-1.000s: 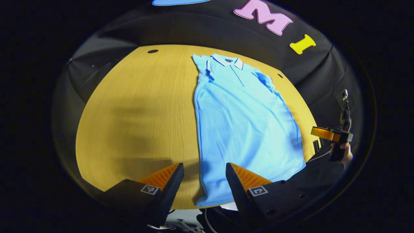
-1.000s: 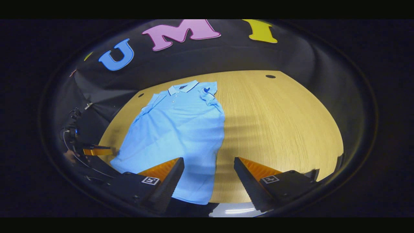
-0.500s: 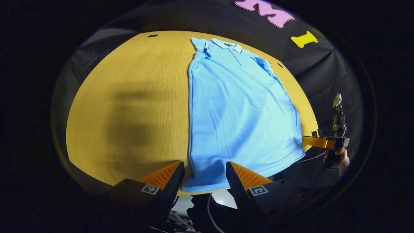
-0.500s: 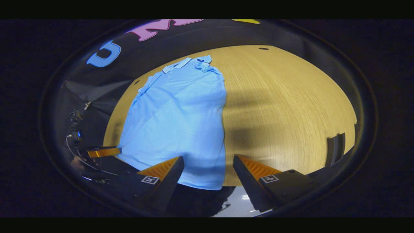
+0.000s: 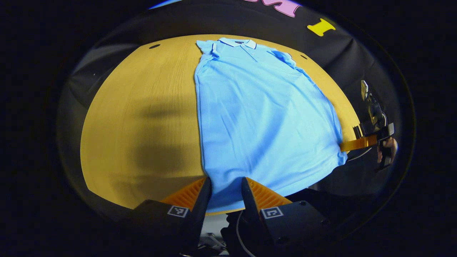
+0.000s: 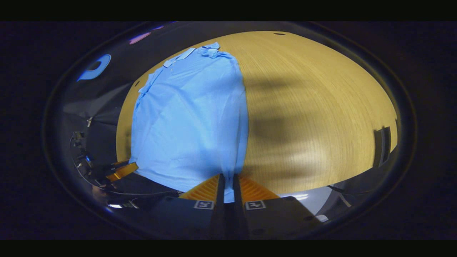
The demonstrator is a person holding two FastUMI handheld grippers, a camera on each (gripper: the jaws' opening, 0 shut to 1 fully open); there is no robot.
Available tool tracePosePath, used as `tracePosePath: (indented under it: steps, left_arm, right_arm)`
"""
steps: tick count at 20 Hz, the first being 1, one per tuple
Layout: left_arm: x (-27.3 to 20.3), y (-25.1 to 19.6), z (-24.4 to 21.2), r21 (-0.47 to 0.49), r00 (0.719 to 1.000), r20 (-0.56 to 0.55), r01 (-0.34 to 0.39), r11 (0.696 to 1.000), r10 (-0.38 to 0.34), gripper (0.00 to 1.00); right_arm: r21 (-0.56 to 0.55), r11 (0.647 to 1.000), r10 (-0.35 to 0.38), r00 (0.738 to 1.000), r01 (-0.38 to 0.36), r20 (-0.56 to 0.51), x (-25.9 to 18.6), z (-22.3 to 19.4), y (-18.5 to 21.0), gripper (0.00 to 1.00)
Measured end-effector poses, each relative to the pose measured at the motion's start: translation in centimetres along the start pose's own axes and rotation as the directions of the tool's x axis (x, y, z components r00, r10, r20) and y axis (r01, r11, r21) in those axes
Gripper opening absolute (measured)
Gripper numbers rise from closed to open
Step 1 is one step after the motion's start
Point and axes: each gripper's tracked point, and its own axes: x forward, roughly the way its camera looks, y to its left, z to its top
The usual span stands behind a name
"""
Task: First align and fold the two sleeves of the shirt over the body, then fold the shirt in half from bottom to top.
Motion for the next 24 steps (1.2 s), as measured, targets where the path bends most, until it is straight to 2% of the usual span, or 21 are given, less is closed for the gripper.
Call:
tracePosePath:
  steps: [1,2,3,4,5,8,9,10,15,16,17,20,21,24]
  left_arm:
    - [0.2,-0.4,0.0,-0.025,1.0,0.003,0.025,0.999,-0.025,0.5]
    - [0.3,-0.5,0.0,-0.041,0.999,-0.001,0.034,0.999,-0.035,0.37]
    - [0.3,-0.5,0.4,-0.037,0.999,0.007,0.038,0.999,-0.038,0.19]
    - [0.3,-0.6,0.2,-0.025,0.999,0.01,0.048,0.999,-0.048,0.15]
    - [0.2,-0.6,0.3,-0.015,0.998,0.01,0.057,0.998,-0.057,0.07]
    - [-0.8,-0.8,0.4,-0.032,0.995,0.006,0.102,0.994,-0.102,0.06]
    - [-1.3,-0.7,1.0,-0.037,0.994,0.026,0.105,0.994,-0.104,0.06]
    - [-1.9,-0.8,1.8,-0.039,0.992,0.048,0.116,0.992,-0.115,0.06]
    - [-5.1,-1.8,6.4,0.007,0.973,0.172,0.154,0.988,-0.153,0.06]
    - [-5.6,-2.0,7.4,0.018,0.968,0.193,0.157,0.987,-0.158,0.06]
    - [-6.3,-2.1,8.4,0.023,0.964,0.213,0.16,0.987,-0.162,0.06]
    - [-7.8,-2.5,11.8,0.035,0.946,0.277,0.167,0.985,-0.17,0.06]
    - [-8.3,-2.6,13.0,0.033,0.939,0.298,0.171,0.985,-0.173,0.06]
    - [-9.6,-3.6,15.8,0.042,0.919,0.346,0.184,0.982,-0.187,0.06]
  right_arm:
    - [0.01,1.0,0.024,1.0,-0.024,-0.012,0.2,-0.3,0.4,0.07]
    - [0.026,0.999,0.048,0.999,-0.048,-0.006,0.2,0.0,0.6,0.07]
    - [0.044,0.996,0.075,0.997,-0.075,-0.004,0.4,0.0,0.8,0.09]
    - [0.075,0.992,0.097,0.995,-0.099,0.025,1.3,-0.6,1.1,0.08]
    - [0.1,0.989,0.111,0.994,-0.112,0.015,0.4,0.4,1.0,0.08]
    - [0.084,0.985,0.149,0.989,-0.15,0.023,0.4,0.4,1.4,0.1]
    - [0.083,0.981,0.171,0.985,-0.173,0.033,0.3,0.7,1.9,0.1]
    - [0.079,0.977,0.194,0.98,-0.197,0.044,0.1,1.1,2.5,0.05]
    - [-0.003,0.96,0.277,0.953,-0.278,0.12,-1.8,4.4,5.7,0.05]
    - [-0.015,0.955,0.295,0.946,-0.295,0.134,-2.4,5.2,6.4,0.1]
    - [-0.03,0.95,0.313,0.938,-0.312,0.149,-2.8,5.9,7.1,0.05]
    - [-0.048,0.924,0.381,0.905,-0.379,0.19,-4.4,8.5,9.5,0.04]
    - [-0.042,0.912,0.408,0.888,-0.409,0.212,-4.8,9.6,10.3,0.1]
    - [-0.043,0.884,0.458,0.845,-0.466,0.276,-6.0,12.9,12.1,0.05]
